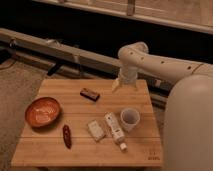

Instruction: Place the ceramic cup in the ceramic bowl

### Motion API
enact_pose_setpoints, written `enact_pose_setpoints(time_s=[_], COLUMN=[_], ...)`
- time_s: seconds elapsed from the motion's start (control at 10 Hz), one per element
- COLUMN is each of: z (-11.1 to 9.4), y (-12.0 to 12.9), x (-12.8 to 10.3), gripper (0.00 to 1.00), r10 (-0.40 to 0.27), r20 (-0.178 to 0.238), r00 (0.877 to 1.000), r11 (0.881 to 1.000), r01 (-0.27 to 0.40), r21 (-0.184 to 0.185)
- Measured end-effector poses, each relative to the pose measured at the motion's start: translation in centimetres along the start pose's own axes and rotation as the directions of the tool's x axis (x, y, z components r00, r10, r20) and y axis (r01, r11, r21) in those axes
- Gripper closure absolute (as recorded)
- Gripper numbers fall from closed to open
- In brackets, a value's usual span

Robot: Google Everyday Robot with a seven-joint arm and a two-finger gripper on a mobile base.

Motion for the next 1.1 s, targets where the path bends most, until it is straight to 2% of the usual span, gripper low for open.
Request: enact_pose_setpoints(time_s=[0.8,1.1], z=[-0.1,-1.4], y=[-0.1,-2.1], x=[0.1,1.8], gripper=[0.20,0.20], r10=[-0.003,0.015], r20=[0.005,0.035], r00=[1.000,0.999], r11=[1.000,0.999], r01=[0.003,-0.016], r21=[0.005,0.032])
